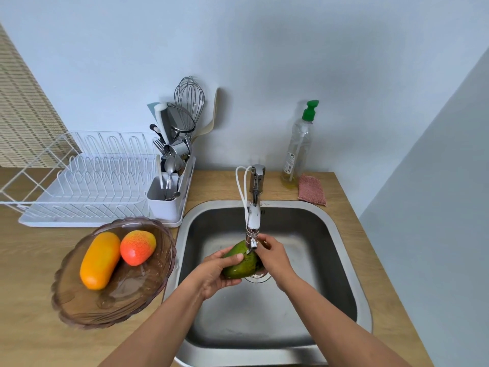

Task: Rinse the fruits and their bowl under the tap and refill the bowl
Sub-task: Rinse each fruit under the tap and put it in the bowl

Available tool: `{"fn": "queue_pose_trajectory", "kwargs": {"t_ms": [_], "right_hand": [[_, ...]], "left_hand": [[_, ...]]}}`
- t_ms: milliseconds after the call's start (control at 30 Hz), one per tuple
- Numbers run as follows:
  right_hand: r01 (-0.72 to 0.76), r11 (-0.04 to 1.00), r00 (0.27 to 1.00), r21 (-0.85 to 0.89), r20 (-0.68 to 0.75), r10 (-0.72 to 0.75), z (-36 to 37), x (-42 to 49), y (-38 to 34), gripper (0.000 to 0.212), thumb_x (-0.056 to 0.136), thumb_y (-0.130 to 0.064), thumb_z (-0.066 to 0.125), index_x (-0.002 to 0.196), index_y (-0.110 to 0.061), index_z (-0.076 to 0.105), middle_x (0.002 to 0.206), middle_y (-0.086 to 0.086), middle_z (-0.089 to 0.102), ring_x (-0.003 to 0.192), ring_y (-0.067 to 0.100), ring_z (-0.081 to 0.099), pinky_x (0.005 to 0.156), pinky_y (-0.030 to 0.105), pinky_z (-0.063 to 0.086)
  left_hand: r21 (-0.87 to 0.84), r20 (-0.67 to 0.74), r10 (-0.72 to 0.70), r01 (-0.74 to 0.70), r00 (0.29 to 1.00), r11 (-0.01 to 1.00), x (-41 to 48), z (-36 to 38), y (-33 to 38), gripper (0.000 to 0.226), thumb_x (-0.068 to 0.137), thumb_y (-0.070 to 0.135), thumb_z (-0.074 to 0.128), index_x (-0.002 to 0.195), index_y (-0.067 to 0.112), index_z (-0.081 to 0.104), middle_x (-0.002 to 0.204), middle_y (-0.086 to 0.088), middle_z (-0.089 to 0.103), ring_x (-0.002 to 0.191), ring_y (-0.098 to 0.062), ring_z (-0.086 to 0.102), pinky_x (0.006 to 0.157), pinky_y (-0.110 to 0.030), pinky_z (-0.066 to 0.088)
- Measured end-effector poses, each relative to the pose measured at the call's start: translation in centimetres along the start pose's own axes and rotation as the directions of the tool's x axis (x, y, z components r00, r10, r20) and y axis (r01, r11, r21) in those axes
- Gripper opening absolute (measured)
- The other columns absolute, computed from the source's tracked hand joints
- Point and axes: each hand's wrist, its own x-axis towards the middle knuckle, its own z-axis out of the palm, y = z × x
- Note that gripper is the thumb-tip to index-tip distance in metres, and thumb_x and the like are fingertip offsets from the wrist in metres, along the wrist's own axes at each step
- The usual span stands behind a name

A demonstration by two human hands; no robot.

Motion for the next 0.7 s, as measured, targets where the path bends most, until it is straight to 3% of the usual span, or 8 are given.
{"fn": "queue_pose_trajectory", "kwargs": {"t_ms": [133, 200, 333, 433, 500, 567, 633, 700], "right_hand": [[-0.012, 0.999, 0.999, 0.045, -0.039, 0.013, 0.4, 0.4, -0.4, 0.021, 0.098, -0.023, 0.049, 0.096, -0.027, 0.07, 0.101, 0.004, 0.069, 0.086, 0.019, 0.064, 0.049, 0.024, 0.05], [-0.004, 1.0, 1.0, 0.012, -0.025, 0.005, 0.5, 0.6, -0.5, 0.022, 0.098, -0.024, 0.048, 0.099, -0.027, 0.07, 0.104, 0.005, 0.069, 0.089, 0.021, 0.065, 0.052, 0.026, 0.051], [0.001, 0.998, 0.999, -0.055, 0.044, 0.002, 0.2, 1.2, -0.6, 0.021, 0.098, -0.024, 0.05, 0.103, -0.027, 0.07, 0.105, 0.003, 0.069, 0.097, 0.027, 0.067, 0.058, 0.035, 0.059], [0.003, 0.996, 1.0, -0.088, -0.012, -0.004, -0.8, 2.3, -1.2, 0.026, 0.096, -0.019, 0.046, 0.089, -0.024, 0.071, 0.094, 0.004, 0.069, 0.087, 0.029, 0.067, 0.063, 0.042, 0.061], [0.018, 0.992, 0.999, -0.122, -0.035, -0.022, -1.6, 3.3, -1.8, 0.023, 0.098, -0.016, 0.047, 0.097, -0.019, 0.07, 0.093, 0.006, 0.07, 0.082, 0.025, 0.066, 0.067, 0.041, 0.058], [0.095, 0.962, 0.991, -0.254, -0.063, -0.115, -2.3, 4.6, -3.0, 0.024, 0.099, -0.016, 0.049, 0.11, -0.016, 0.07, 0.099, 0.005, 0.072, 0.086, 0.021, 0.069, 0.077, 0.04, 0.06], [0.203, 0.875, 0.96, -0.439, -0.088, -0.267, -2.8, 5.7, -4.9, 0.028, 0.099, -0.018, 0.049, 0.119, -0.017, 0.069, 0.113, 0.001, 0.072, 0.099, 0.018, 0.067, 0.091, 0.037, 0.055], [0.309, 0.779, 0.907, -0.546, -0.078, -0.414, -2.8, 6.5, -7.2, 0.031, 0.099, -0.017, 0.047, 0.123, -0.016, 0.066, 0.12, 0.001, 0.067, 0.11, 0.019, 0.062, 0.094, 0.032, 0.048]], "left_hand": [[-0.022, -0.034, 0.036, -0.037, 0.999, 0.999, 0.2, -0.2, -0.2, 0.056, 0.076, 0.005, 0.079, 0.128, 0.02, 0.062, 0.124, -0.017, 0.068, 0.103, -0.035, 0.067, 0.076, -0.041, 0.058], [-0.042, -0.031, 0.047, -0.048, 0.998, 0.998, 0.2, -0.3, -0.3, 0.057, 0.076, 0.005, 0.079, 0.127, 0.021, 0.062, 0.125, -0.018, 0.067, 0.102, -0.035, 0.067, 0.075, -0.04, 0.058], [-0.106, 0.002, 0.03, -0.03, 1.0, 0.994, 0.1, -1.0, -0.4, 0.06, 0.071, 0.01, 0.08, 0.127, 0.021, 0.064, 0.115, -0.014, 0.07, 0.092, -0.031, 0.069, 0.071, -0.037, 0.058], [-0.114, 0.035, 0.017, -0.012, 0.999, 0.993, -0.1, -1.3, -0.3, 0.06, 0.07, 0.012, 0.08, 0.128, 0.021, 0.064, 0.113, -0.013, 0.07, 0.091, -0.03, 0.069, 0.068, -0.036, 0.058], [-0.105, 0.04, 0.014, -0.01, 0.999, 0.994, -0.2, -1.3, -0.3, 0.059, 0.07, 0.011, 0.079, 0.126, 0.021, 0.065, 0.11, -0.012, 0.071, 0.091, -0.029, 0.068, 0.069, -0.036, 0.059], [-0.099, 0.035, 0.018, -0.015, 0.999, 0.995, -0.3, -1.2, -0.2, 0.056, 0.072, 0.011, 0.078, 0.125, 0.021, 0.065, 0.108, -0.011, 0.071, 0.089, -0.028, 0.068, 0.068, -0.036, 0.058], [-0.092, 0.028, 0.026, -0.024, 0.999, 0.995, -0.4, -1.0, -0.1, 0.051, 0.075, 0.01, 0.077, 0.123, 0.021, 0.065, 0.109, -0.011, 0.07, 0.088, -0.027, 0.068, 0.068, -0.035, 0.058], [-0.086, 0.018, 0.033, -0.032, 0.999, 0.996, -0.4, -1.0, 0.0, 0.053, 0.072, 0.011, 0.078, 0.123, 0.021, 0.066, 0.108, -0.01, 0.07, 0.088, -0.027, 0.068, 0.068, -0.035, 0.057]]}}
